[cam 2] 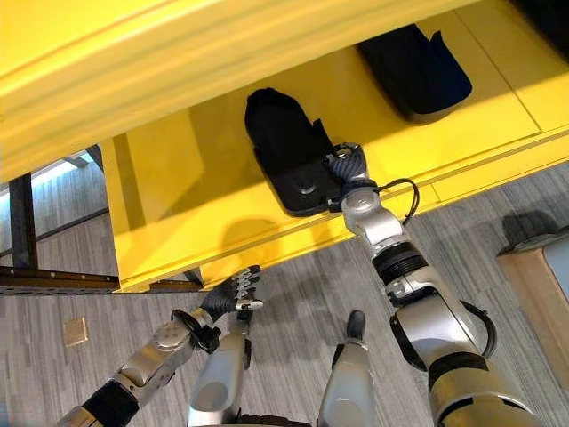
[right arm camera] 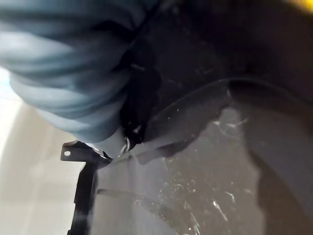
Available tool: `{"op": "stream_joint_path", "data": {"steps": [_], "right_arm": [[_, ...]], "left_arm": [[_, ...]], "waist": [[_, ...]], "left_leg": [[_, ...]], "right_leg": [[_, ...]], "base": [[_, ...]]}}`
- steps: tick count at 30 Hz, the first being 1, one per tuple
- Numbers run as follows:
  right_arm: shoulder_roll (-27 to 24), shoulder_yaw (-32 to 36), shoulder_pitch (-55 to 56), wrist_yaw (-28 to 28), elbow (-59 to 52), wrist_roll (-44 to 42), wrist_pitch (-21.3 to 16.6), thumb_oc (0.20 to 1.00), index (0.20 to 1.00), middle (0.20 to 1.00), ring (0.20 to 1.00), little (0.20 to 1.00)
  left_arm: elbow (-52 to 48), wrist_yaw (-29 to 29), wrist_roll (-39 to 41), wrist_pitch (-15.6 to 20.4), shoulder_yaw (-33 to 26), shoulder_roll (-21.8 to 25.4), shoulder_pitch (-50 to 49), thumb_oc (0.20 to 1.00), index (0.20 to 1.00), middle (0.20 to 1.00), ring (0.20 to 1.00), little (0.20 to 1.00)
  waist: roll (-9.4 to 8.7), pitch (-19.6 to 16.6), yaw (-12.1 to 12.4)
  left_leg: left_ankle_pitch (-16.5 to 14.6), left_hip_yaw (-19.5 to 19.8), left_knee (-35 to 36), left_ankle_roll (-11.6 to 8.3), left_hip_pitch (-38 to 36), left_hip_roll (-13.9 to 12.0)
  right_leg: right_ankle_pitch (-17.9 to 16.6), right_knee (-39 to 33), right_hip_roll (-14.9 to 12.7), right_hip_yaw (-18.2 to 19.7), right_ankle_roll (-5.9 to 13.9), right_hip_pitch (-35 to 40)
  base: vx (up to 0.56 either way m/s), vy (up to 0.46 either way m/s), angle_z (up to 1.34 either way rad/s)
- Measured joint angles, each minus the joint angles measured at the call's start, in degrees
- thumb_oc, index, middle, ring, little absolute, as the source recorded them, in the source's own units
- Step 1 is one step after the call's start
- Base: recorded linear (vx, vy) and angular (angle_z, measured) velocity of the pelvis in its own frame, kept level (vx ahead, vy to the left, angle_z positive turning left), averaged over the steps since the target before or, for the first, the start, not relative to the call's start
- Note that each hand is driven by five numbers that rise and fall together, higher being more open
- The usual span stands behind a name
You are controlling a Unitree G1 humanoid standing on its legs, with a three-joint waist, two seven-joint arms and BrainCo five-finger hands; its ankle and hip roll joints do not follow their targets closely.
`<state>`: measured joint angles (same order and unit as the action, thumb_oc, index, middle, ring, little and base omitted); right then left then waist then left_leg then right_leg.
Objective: Move parts from the plastic box to the shelf.
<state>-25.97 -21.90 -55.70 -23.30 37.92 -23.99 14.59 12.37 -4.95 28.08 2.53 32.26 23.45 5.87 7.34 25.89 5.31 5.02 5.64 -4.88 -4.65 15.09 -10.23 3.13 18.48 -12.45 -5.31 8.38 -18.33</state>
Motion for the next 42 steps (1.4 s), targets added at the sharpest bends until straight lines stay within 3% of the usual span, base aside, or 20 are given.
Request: {"op": "stream_joint_path", "data": {"steps": [4, 6, 14, 25, 42], "right_arm": [[-1.0, 1.1, -3.2, -0.2, 1.8, 0.6, 0.0, 0.200, 0.200, 0.200, 0.200, 0.200], [-2.3, 1.1, -6.2, 0.0, 1.9, 0.7, 0.0, 0.200, 0.200, 0.200, 0.200, 0.200], [-2.3, 0.7, -11.4, -1.9, 2.2, 4.2, -1.3, 0.200, 0.200, 0.200, 0.200, 0.200], [-2.8, -1.8, -16.1, -4.3, 2.5, 6.0, -1.8, 0.200, 0.200, 0.200, 0.200, 0.200], [-1.8, -2.8, -19.4, -10.5, 6.9, 0.5, -6.3, 0.200, 0.200, 0.200, 0.200, 0.200]], "left_arm": [[-0.6, 1.3, 0.0, -0.9, 0.4, 0.0, 0.2, 1.000, 1.000, 1.000, 1.000, 1.000], [-2.0, 1.8, 0.1, -1.1, 0.4, 0.6, 0.2, 1.000, 1.000, 1.000, 1.000, 1.000], [-3.0, 2.5, 0.3, -1.2, 1.6, 0.6, 0.1, 1.000, 1.000, 1.000, 1.000, 1.000], [-4.3, 2.8, 2.6, -2.0, 1.4, 0.2, -0.2, 1.000, 1.000, 1.000, 1.000, 1.000], [-4.3, 2.8, 3.4, -3.4, 1.4, -0.6, 0.3, 1.000, 1.000, 1.000, 1.000, 1.000]], "waist": [[0.08, 1.0, 0.4], [0.38, 3.1, 0.6], [0.72, 3.7, 1.9], [0.88, 3.7, 2.3], [0.77, 3.6, 3.5]], "left_leg": [[0.3, 0.4, -0.2, -0.27, 1.3, -0.1], [0.6, 1.0, -0.7, -0.70, 2.0, -0.1], [1.3, 1.8, -1.2, -0.60, 6.4, -0.6], [1.8, 2.8, -1.3, -0.09, 10.1, -1.1], [1.8, 3.5, -2.3, -0.08, 12.5, -1.2]], "right_leg": [[1.6, 3.3, 0.0, 0.1, -0.35, -2.6], [2.6, 5.9, -0.1, 0.0, -1.07, -4.0], [5.2, 12.0, 0.1, 0.1, -2.54, -11.0], [6.8, 15.7, 0.4, -0.5, -3.26, -15.6], [7.7, 16.9, 0.4, -1.2, -3.94, -17.3]], "base": [[-0.06, -0.011, 0.04], [-0.07, -0.014, 0.11], [-0.04, -0.010, 0.02], [0.01, -0.017, 0.04], [0.07, 0.015, 0.02]]}}
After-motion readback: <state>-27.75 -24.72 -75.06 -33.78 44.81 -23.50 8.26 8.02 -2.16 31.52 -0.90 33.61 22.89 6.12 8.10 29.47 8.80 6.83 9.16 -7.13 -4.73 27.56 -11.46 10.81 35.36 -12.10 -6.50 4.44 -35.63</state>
